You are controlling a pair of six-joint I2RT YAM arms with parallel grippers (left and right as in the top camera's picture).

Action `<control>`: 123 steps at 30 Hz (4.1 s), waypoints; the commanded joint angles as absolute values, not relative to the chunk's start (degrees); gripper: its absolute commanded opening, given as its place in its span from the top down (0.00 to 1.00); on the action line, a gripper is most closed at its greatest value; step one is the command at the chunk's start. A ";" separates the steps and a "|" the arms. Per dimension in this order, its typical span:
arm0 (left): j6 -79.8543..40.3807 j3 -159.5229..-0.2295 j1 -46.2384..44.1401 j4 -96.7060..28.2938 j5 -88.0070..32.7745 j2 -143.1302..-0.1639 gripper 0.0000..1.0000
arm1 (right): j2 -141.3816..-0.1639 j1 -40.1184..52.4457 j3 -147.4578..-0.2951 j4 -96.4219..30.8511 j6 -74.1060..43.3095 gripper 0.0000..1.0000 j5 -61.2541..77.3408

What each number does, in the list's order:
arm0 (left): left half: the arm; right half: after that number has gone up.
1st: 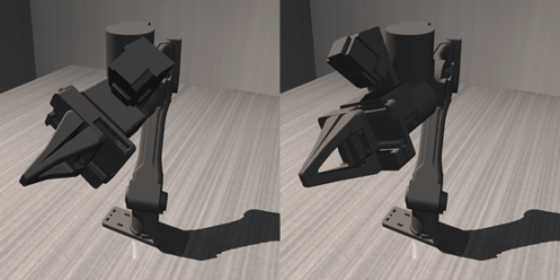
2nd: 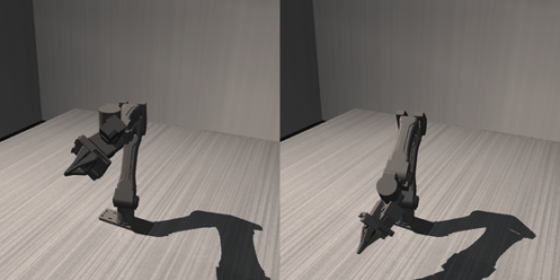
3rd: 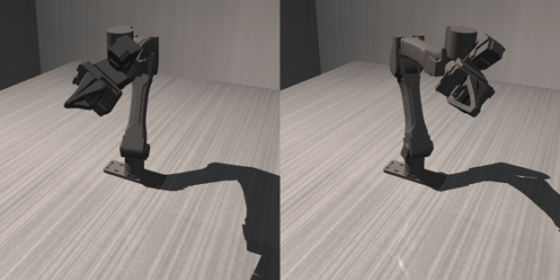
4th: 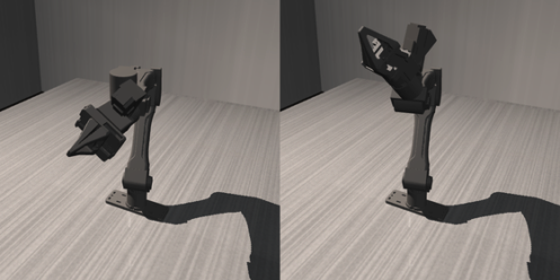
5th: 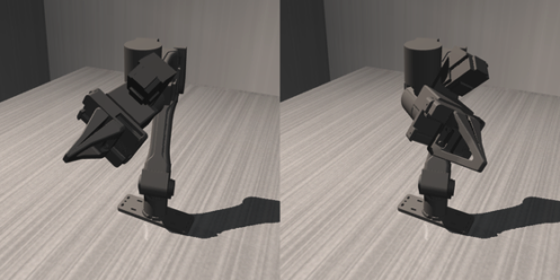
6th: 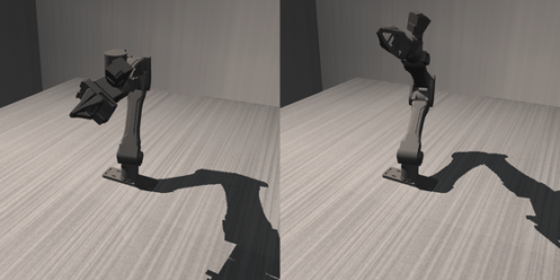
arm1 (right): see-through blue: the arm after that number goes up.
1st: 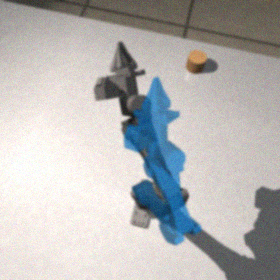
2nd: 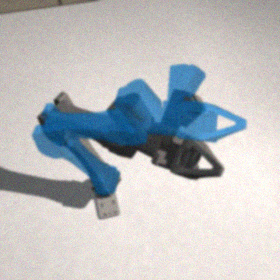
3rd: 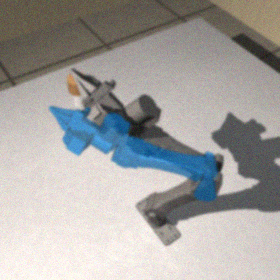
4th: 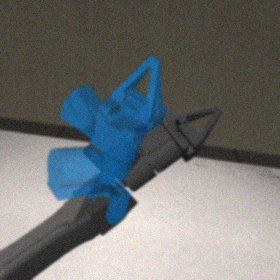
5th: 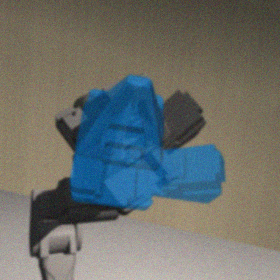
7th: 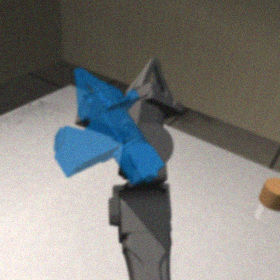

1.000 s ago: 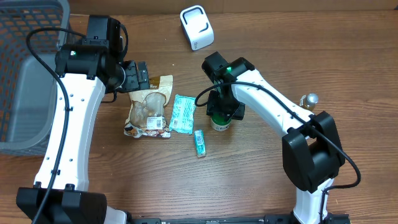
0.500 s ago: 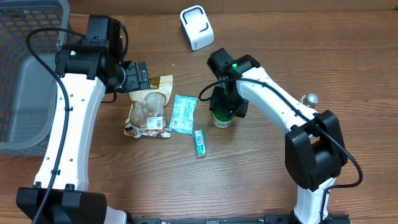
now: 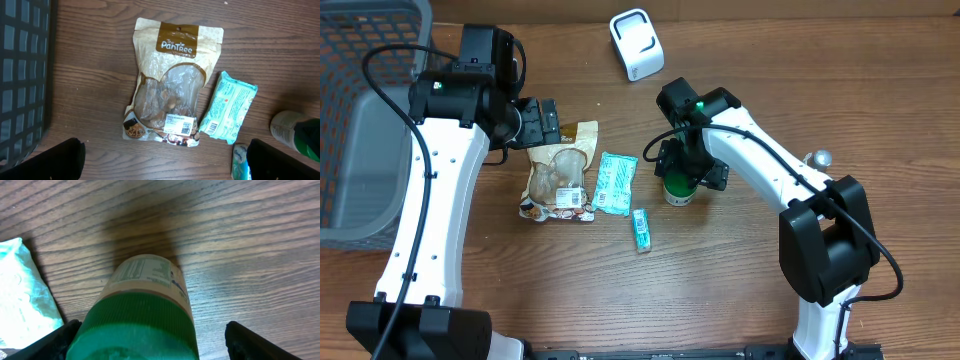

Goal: Scan the item barcode

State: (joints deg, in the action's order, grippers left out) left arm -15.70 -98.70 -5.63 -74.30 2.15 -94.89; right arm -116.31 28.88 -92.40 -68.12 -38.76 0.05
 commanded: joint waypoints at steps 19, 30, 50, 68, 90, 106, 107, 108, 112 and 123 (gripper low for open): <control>-15.22 -98.61 -5.69 -74.28 1.87 -95.35 0.00 | -116.71 29.30 -89.25 -66.39 -40.73 0.23 3.16; -15.22 -98.61 -5.69 -74.28 1.87 -95.35 0.00 | -116.73 29.36 -89.25 -66.13 -36.14 0.38 3.14; -15.22 -98.61 -5.69 -74.28 1.87 -95.35 0.00 | -116.73 29.93 -89.25 -66.15 -34.04 0.22 3.11; -15.22 -98.61 -5.69 -74.28 1.87 -95.35 0.01 | -116.71 29.93 -89.25 -66.26 -34.46 0.09 3.95; -15.22 -98.61 -5.69 -74.28 1.87 -95.35 0.01 | -116.73 29.93 -89.25 -63.77 -34.41 0.00 4.95; -15.22 -98.61 -5.69 -74.28 1.87 -95.35 0.00 | -116.73 29.93 -89.25 -64.29 -34.44 0.01 6.33; -15.22 -98.61 -5.69 -74.28 1.87 -95.37 0.01 | -116.73 29.93 -89.25 -64.29 -34.44 0.01 6.33; -15.22 -98.61 -5.69 -74.28 1.87 -95.35 0.00 | -116.73 29.93 -89.25 -64.25 -34.44 0.00 6.31; -15.22 -98.61 -5.69 -74.28 1.87 -95.35 0.00 | -116.73 29.93 -89.25 -63.22 -34.41 0.00 6.31; -15.22 -98.61 -5.69 -74.28 1.87 -95.35 0.00 | -116.73 29.93 -89.25 -63.42 -34.44 0.00 6.09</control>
State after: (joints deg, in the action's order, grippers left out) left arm -15.70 -98.70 -5.63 -74.30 2.15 -94.89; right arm -116.36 29.67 -89.49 -63.40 -34.33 5.78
